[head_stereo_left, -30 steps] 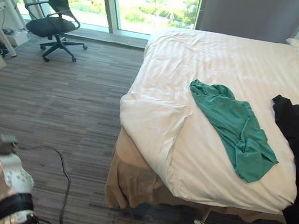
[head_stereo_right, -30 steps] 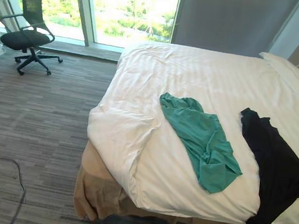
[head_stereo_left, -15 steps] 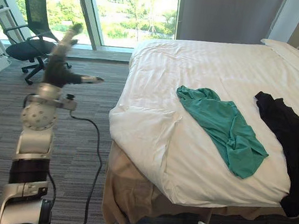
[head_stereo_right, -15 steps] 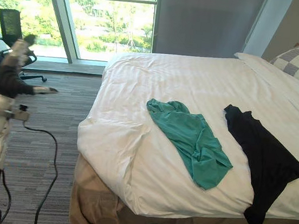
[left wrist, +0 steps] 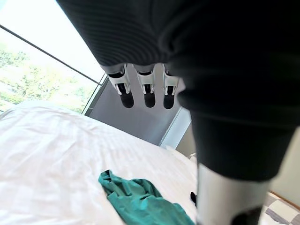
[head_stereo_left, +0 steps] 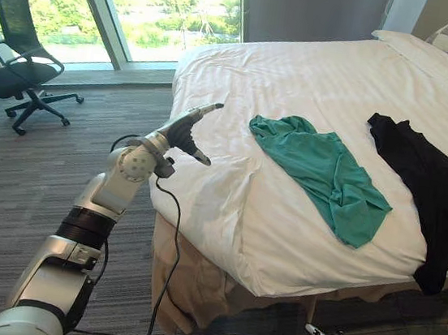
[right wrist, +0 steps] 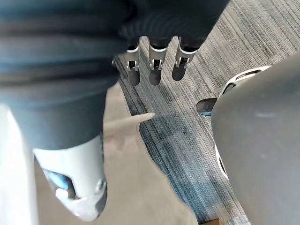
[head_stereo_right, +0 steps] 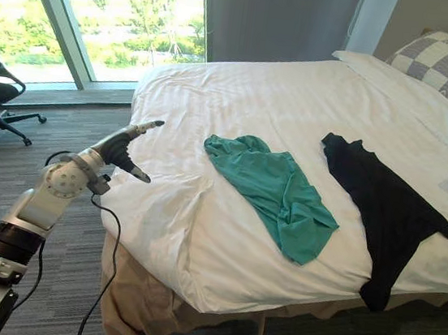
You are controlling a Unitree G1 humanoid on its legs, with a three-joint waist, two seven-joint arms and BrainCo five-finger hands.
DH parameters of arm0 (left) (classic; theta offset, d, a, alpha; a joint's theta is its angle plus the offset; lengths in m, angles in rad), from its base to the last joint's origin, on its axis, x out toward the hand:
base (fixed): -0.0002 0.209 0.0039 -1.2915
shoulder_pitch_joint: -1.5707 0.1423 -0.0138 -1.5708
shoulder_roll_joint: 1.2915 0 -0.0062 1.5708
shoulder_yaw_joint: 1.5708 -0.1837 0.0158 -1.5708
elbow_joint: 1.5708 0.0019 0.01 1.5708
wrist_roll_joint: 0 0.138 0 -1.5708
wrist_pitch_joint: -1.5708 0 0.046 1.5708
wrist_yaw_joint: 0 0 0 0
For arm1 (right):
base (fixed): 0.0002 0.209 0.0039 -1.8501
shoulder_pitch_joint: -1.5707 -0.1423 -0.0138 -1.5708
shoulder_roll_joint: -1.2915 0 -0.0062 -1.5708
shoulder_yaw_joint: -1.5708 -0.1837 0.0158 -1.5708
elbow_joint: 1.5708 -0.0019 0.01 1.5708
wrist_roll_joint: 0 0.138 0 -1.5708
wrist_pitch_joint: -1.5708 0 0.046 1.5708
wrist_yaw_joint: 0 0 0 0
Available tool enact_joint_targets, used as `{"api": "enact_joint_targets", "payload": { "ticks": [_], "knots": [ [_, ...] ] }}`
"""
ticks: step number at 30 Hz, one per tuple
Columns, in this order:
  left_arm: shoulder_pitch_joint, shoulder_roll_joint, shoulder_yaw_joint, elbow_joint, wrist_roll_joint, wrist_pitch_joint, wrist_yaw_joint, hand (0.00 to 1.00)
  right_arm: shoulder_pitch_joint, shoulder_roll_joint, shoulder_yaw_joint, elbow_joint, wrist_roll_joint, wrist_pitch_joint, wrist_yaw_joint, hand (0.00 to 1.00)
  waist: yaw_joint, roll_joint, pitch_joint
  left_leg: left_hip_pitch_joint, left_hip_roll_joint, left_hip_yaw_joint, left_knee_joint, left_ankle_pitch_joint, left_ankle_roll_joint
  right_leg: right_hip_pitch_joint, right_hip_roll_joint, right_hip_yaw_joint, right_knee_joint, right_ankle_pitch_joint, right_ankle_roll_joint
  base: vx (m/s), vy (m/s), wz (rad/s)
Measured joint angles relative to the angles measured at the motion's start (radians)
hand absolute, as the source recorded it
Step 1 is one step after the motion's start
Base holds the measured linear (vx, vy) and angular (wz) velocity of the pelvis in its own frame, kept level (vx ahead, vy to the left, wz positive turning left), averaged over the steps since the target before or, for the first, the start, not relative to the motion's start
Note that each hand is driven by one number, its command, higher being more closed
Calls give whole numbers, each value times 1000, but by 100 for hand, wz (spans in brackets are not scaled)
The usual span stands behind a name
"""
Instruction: Tidy the bed and pick cloth on bed and put in laundry
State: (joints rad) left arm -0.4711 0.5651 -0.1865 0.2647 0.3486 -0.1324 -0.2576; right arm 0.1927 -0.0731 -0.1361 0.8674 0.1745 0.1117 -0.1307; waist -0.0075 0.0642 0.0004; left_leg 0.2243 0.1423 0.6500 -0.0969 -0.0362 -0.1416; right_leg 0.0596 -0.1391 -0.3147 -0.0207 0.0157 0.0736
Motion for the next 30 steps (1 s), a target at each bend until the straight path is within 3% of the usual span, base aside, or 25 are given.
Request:
{"api": "enact_joint_targets", "payload": {
  "ticks": [4, 9, 14, 21, 23, 27, 28, 29, 30],
  "knots": [
    [-38, 0, -38, 58, 92, 21, 32, 0, -2, 4, 1, -6, 37, -8, 14, 0, 4, -31, 37, -44, -3, -2, 0, 7, 10, -53, -6, 4, 23, 0, 0, -59, -20, 2],
    [-178, 1, -138, 174, 155, 99, 70, 0, -52, 6, 10, -8, 86, -4, 37, 0, 3, -72, 133, -143, 2, -3, 43, 10, 16, -150, -11, 29, 42, 18, -17, -59, -24, -3],
    [-330, 2, -206, 196, 156, 141, 75, 0, -82, 2, 24, -40, 119, 1, 49, 0, -4, -73, 209, -229, 25, -1, 97, 8, 20, -216, -5, 43, 44, 41, -32, -46, -42, 0],
    [-483, 0, -256, 232, 156, 192, 183, 0, -91, -10, 48, -96, 171, -10, 60, 0, -6, -74, 289, -290, 43, 9, 136, 7, 20, -281, -2, 55, 58, 62, -44, -45, -24, -3],
    [-516, -1, -280, 233, 185, 231, 164, 0, -99, -10, 49, -101, 191, -11, 60, 0, -10, -75, 300, -314, 45, 9, 148, 5, 25, -298, -4, 55, 58, 72, -43, -84, 3, 1],
    [-536, -1, -314, 239, 265, 374, -26, 0, -111, -10, 49, -118, 198, -11, 69, 0, -10, -75, 327, -339, 48, 2, 168, 0, 32, -315, -7, 55, 56, 84, -41, -74, 3, 3],
    [-536, -1, -316, 241, 270, 395, -59, 100, -111, -10, 49, -123, 198, -11, 71, 0, -9, -75, 327, -349, 48, 1, 173, 0, 33, -322, -8, 55, 56, 86, -42, -79, -13, 2],
    [-546, -1, -316, 253, 271, 441, -132, 100, -117, -11, 49, -134, 199, -11, 78, 0, -8, -79, 342, -352, 48, 1, 175, 0, 33, -327, -8, 55, 56, 87, -41, -55, -16, -2],
    [-552, -2, -316, 260, 271, 451, -148, 100, -120, -11, 49, -135, 201, -10, 81, 0, -8, -80, 344, -356, 48, 0, 176, 0, 33, -330, -9, 55, 56, 87, -41, -78, -20, 4]
  ]
}}
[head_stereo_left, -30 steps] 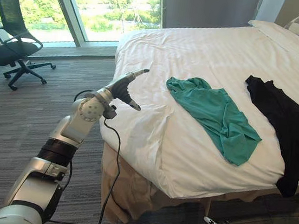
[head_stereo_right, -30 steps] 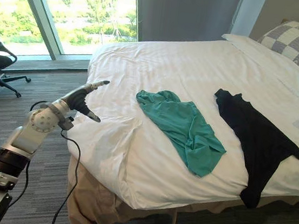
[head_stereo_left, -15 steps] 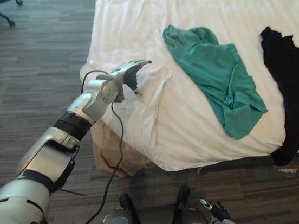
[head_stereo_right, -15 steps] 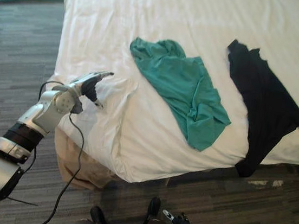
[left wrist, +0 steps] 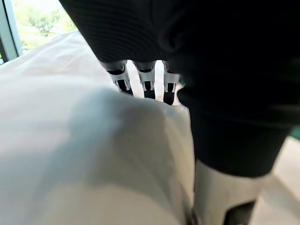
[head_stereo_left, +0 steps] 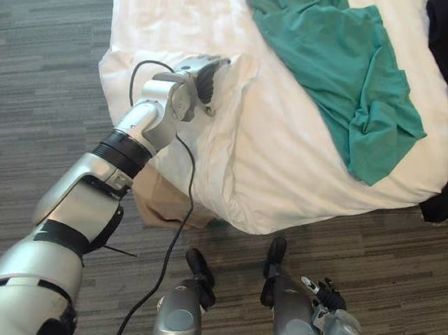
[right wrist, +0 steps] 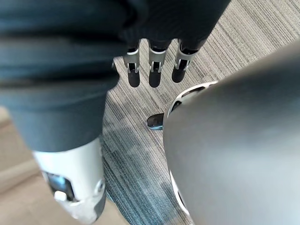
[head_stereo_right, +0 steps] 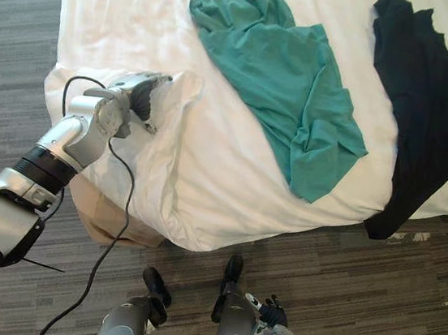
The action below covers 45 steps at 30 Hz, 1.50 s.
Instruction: Tidy the bed and pick cloth on bed and put in laundry
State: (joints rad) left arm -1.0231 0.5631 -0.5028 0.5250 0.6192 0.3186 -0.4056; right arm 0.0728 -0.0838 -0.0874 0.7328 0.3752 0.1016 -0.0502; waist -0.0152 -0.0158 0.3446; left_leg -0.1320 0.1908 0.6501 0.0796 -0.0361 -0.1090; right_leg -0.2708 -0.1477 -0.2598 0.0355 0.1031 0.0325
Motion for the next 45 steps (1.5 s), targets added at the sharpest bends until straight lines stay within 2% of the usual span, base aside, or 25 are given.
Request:
{"api": "enact_joint_targets", "payload": {
  "ticks": [5, 7, 10, 15, 18, 19, 20, 21, 22, 25, 28, 29, 32, 35, 37, 40, 45],
  "knots": [
    [-79, -3, -5, 58, -8, 46, -110, 100, -15, -14, 0, -7, 24, 1, 6, 0, -10, 0, 0, -12, 2, -2, 15, -6, 10, -4, -2, 0, -3, 0, 0, -71, -13, 0],
    [-81, -2, -6, 77, -10, 44, -126, 100, -30, -18, -1, -7, 25, 1, 7, 0, -24, 0, 0, -21, 2, -2, 21, -8, 13, -10, -4, 0, -5, 0, 0, -73, -6, -1],
    [-85, -1, -20, 89, -57, 19, -134, 100, -38, -18, -1, -9, 24, 1, 8, 0, -24, 7, 4, -36, 1, -1, 30, -10, 19, -19, -5, 1, -18, 9, 6, -51, -11, -2],
    [-81, 21, -93, 82, -153, -77, -83, 100, -31, -18, -4, -6, 15, 0, 10, 0, -21, 15, 9, -31, 0, -6, 31, -7, 22, -4, -8, -3, -28, 18, 12, -8, 6, 3],
    [-21, 66, -105, -14, -218, -141, -65, 100, -16, -17, -8, 10, 13, -12, 15, 0, -18, 16, 9, -6, -1, -18, 31, -7, 22, 38, -10, -20, -39, 19, 14, 11, 17, 15],
    [6, 91, -104, -67, -243, -169, -60, 100, -6, -16, -11, 12, 13, -14, 19, 0, -13, 19, 7, -2, 0, -30, 31, -7, 22, 49, -10, -33, -39, 19, 14, 1, 13, 19],
    [34, 111, -101, -121, -260, -191, -60, 100, 7, -16, -18, 14, 12, -16, 23, 0, 9, 19, 7, 9, 0, -32, 28, -7, 22, 62, -10, -40, -42, 19, 15, -2, 13, 18],
    [53, 120, -99, -145, -267, -200, -60, 100, 13, -16, -22, 19, 12, -16, 25, 0, 14, 20, 6, 14, -1, -35, 29, -7, 22, 75, -11, -46, -49, 19, 15, 7, 12, 29],
    [131, 144, -66, -220, -290, -226, -66, 100, 25, -17, -28, 40, 8, -16, 29, 0, 28, 26, 1, 31, -1, -58, 28, -7, 22, 112, -11, -69, -60, 19, 16, 5, 10, 31],
    [259, 175, 14, -302, -315, -246, -75, 100, 37, -17, -35, 51, -7, -14, 34, 0, 49, 36, -13, 48, -1, -76, 24, -7, 22, 145, -10, -91, -67, 17, 19, -2, 15, 25],
    [438, 200, 117, -347, -331, -248, -74, 100, 66, -15, -41, 73, -8, -9, 46, 0, 67, 38, -81, 61, -5, -88, 8, -7, 22, 174, -9, -113, -86, 14, 22, 22, 8, 20],
    [539, 200, 182, -350, -362, -249, -70, 0, 86, -16, -52, 86, -19, -3, 48, 0, 81, 39, -107, 96, -8, -90, -1, -7, 22, 214, -8, -118, -100, 11, 27, 25, 6, 9],
    [713, 198, 299, -382, -407, -252, -60, 0, 112, -16, -67, 103, -50, 8, 51, 0, 88, 38, -169, 122, -18, -105, -34, -6, 20, 249, -9, -140, -108, 4, 36, 18, 12, 18],
    [918, 163, 439, -386, -444, -266, -29, 0, 132, -19, -72, 130, -77, 26, 66, 0, 93, 31, -237, 174, -33, -118, -89, -2, 14, 297, -10, -169, -119, -1, 42, 14, 23, 16],
    [999, 135, 478, -385, -452, -266, -7, 0, 142, -18, -72, 130, -91, 38, 73, 0, 112, 24, -247, 219, -48, -120, -124, 17, 14, 331, -15, -180, -120, -15, 54, 13, 27, 12],
    [1130, 55, 533, -365, -453, -265, 56, 0, 168, -17, -71, 139, -121, 47, 93, 0, 117, 10, -290, 257, -73, -148, -180, 38, 15, 364, -28, -219, -116, -44, 63, 33, 30, 31],
    [1217, -95, 665, -155, -443, -264, 230, 0, 162, -10, -70, 180, -135, 69, 130, 0, 119, -16, -319, 284, -81, -177, -183, 37, 15, 399, -39, -244, -94, -73, 69, 44, 11, 15]
  ]
}}
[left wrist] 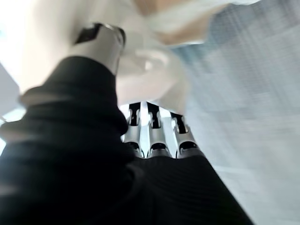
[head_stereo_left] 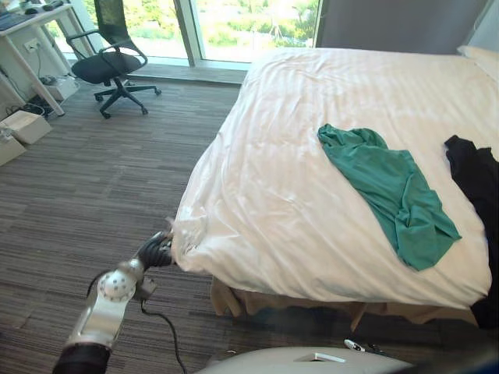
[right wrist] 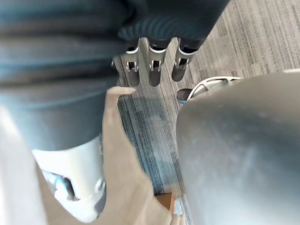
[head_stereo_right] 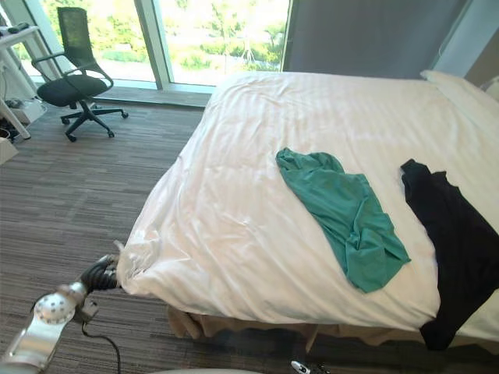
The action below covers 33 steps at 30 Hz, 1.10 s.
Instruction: Tidy the bed and pick cloth on bed and put in laundry
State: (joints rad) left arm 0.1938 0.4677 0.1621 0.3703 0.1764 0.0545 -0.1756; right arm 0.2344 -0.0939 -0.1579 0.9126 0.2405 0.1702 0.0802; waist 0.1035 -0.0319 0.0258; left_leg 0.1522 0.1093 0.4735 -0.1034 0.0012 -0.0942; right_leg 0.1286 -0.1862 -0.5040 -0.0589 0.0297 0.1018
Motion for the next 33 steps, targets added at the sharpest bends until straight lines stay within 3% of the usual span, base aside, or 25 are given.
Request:
{"api": "enact_joint_targets", "payload": {
  "ticks": [5, 8, 10, 14, 17, 19, 21, 24, 28, 33],
  "knots": [
    [52, -112, 204, 260, 136, 9, 186, 0, -13, 1, -18, 18, -10, 0, 23, 0, -2, -3, -3, 24, -5, -5, 0, -1, -1, 19, -4, -2, 5, -8, 0, 2, 1, 1],
    [76, -158, 297, 335, 169, 5, 248, 0, -23, 3, -47, 18, -7, 4, 21, 0, -1, 2, -7, 38, -5, -4, -1, -1, -1, 27, -5, -2, 8, -10, 0, -29, -2, -1],
    [84, -186, 330, 359, 165, -14, 249, 0, -34, 3, -69, 18, 10, 15, 14, 0, -2, 7, -11, 39, -5, -1, -2, -1, -2, 29, -6, -1, 9, -12, -2, -83, -4, -4],
    [82, -280, 346, 392, 98, -132, 209, 0, -44, 4, -123, 18, 74, 34, -37, 0, -6, 13, -16, 42, -4, 6, -2, -9, -5, 25, -6, 2, 17, -23, -11, -62, 0, -4],
    [80, -342, 303, 408, 50, -180, 179, 0, -43, 11, -169, 17, 111, 30, -108, 0, -10, 13, -16, 47, -3, 23, -2, -13, -5, 20, -3, 21, 17, -23, -12, -18, 8, -17],
    [78, -378, 259, 419, 15, -180, 176, 0, -43, 24, -191, 15, 109, -5, -206, 0, -12, 14, -16, 53, -2, 42, -2, -16, -9, 19, 1, 38, 17, -22, -13, 19, 9, -29],
    [58, -425, 229, 450, -91, -166, 179, 0, -47, 41, -233, 6, 138, -24, -314, 0, -19, 14, -18, 68, 1, 67, -2, -25, -15, 19, 6, 62, 17, -21, -13, 33, 14, -30],
    [38, -454, 228, 479, -185, -150, 178, 0, -53, 57, -285, 1, 235, -64, -386, 0, -32, 13, -18, 78, 6, 85, -1, -29, -13, 17, 10, 76, 17, -20, -10, 58, 7, -22],
    [0, -468, 214, 497, -244, -148, 175, 0, -66, 83, -343, -44, 329, -207, -471, 0, -35, 11, -19, 87, 10, 121, 3, -35, -21, 2, 17, 108, 13, -18, -8, 77, 4, -23],
    [-24, -482, 192, 498, -276, -129, 178, 0, -107, 86, -339, -198, 294, -363, -557, 0, -46, 24, -9, 111, 13, 152, 5, -36, -23, 11, 23, 125, 4, -17, -8, 38, -20, -16]
  ]
}}
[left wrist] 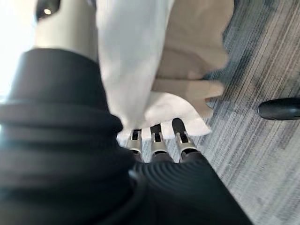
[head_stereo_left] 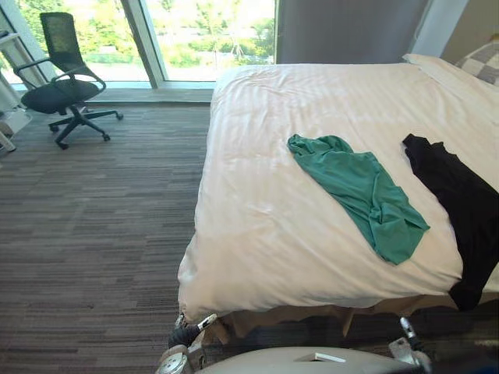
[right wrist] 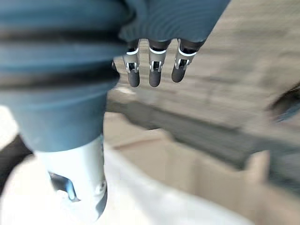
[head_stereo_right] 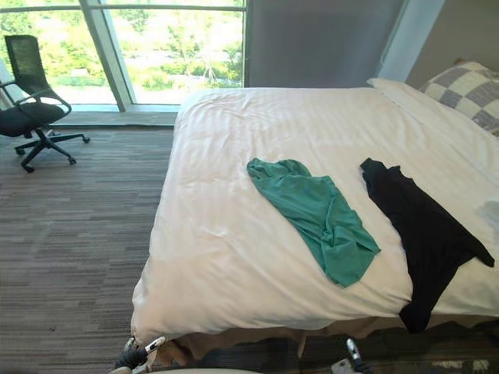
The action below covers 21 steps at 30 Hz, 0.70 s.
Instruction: Tidy the bed and pick cloth on bed and put in laundry
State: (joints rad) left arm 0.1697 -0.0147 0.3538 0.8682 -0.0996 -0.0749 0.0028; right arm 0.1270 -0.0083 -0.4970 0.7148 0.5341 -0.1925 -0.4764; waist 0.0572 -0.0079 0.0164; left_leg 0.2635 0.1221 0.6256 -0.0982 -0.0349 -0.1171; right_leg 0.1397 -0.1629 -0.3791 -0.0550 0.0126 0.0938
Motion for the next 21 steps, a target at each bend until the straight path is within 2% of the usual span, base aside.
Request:
{"api": "enact_joint_targets", "payload": {
  "ticks": [1, 2, 5, 7, 8, 9, 10, 12, 13, 15, 16, 17, 18, 20, 21],
  "knots": [
    [0, -2, -2, 0, 0, 7, 1, 0, -6, 0, 11, -31, -9, -9, -11, 0, -4, 0, 0, 1, 1, 0, 0, 0, 0, 2, 1, 0, -1, 0, 0, -5, -49, -6],
    [0, -3, -20, 0, -8, 30, 4, 0, -21, -7, 41, -117, -29, -33, -35, 100, -13, 3, 3, 1, 2, 2, 0, -1, -1, 1, 3, 0, -3, 0, 0, -14, -49, -2],
    [-4, -9, -42, -1, -31, 65, 6, 0, -48, -34, 73, -300, -64, -55, -28, 100, -14, 0, 7, -2, 7, 8, 0, -7, -7, -10, 7, 8, -3, 0, 0, -49, -55, -6],
    [-2, -11, -51, -2, -38, 89, 11, 0, -63, -66, 98, -434, -90, -50, 32, 100, -12, -5, 9, -2, 10, 10, 0, -11, -8, -13, 11, 8, -5, 0, 0, -61, -46, -4],
    [4, -9, -65, -5, -42, 107, 16, 0, -60, -87, 121, -514, -146, -71, 99, 100, -13, -5, 9, -2, 12, 11, 0, -12, -10, -14, 14, 10, -7, 0, 0, -43, -50, -4],
    [12, -7, -69, -18, -43, 120, 20, 0, -46, -100, 150, -605, -198, -62, 149, 100, -16, -8, 9, -6, 15, 11, 5, -16, -11, -17, 17, 11, -7, 0, 0, -32, -49, -4],
    [15, -6, -69, -31, -42, 129, 20, 0, -41, -101, 165, -642, -210, -58, 174, 100, -19, -15, 12, -14, 18, 10, 19, -22, -11, -19, 17, 11, -7, 0, 0, -12, -49, -2],
    [21, -1, -69, -50, -42, 140, 15, 0, -8, -102, 218, -758, -226, -72, 298, 100, -33, -22, 12, -43, 20, -2, 56, -38, -7, -26, 19, 11, -6, 1, -1, 19, -54, 3],
    [23, 1, -69, -50, -43, 141, 11, 0, -2, -102, 236, -789, -226, -73, 331, 100, -38, -24, 16, -45, 19, -3, 57, -39, -7, -26, 18, 11, -6, 1, -1, 19, -41, 3],
    [29, 15, -69, -46, -44, 145, -5, 0, 0, -118, 326, -911, -222, -72, 474, 100, -48, -29, 23, -53, 19, -5, 68, -48, -5, -26, 17, 13, -6, 1, -1, 0, 0, 0],
    [30, 19, -71, -39, -45, 145, -6, 0, 0, -129, 351, -943, -221, -71, 510, 100, -49, -31, 24, -54, 19, -7, 69, -51, -4, -26, 17, 13, -6, 1, -1, 0, 0, 0],
    [24, 29, -80, -26, -47, 145, -9, 0, -7, -150, 403, -998, -212, -62, 589, 100, -49, -36, 25, -55, 17, -12, 70, -52, -3, -26, 15, 12, -6, 1, 0, -24, -13, 5],
    [22, 34, -87, -18, -48, 145, -11, 0, -15, -161, 432, -1014, -207, -56, 625, 100, -49, -38, 25, -55, 16, -18, 71, -52, -3, -26, 14, 12, -7, 1, 0, 12, -15, 13],
    [18, 58, -135, 8, -48, 136, -22, 0, -58, -199, 563, -1029, -191, -9, 765, 100, -45, -45, 24, -61, 14, -41, 78, -54, 0, -22, 10, 7, -7, 2, 1, 7, -16, 18],
    [17, 64, -143, 17, -52, 131, -23, 0, -67, -206, 596, -1027, -185, 4, 796, 100, -43, -46, 25, -64, 14, -46, 81, -54, 1, -21, 9, 6, -7, 2, 1, -24, -28, 30]
  ]
}}
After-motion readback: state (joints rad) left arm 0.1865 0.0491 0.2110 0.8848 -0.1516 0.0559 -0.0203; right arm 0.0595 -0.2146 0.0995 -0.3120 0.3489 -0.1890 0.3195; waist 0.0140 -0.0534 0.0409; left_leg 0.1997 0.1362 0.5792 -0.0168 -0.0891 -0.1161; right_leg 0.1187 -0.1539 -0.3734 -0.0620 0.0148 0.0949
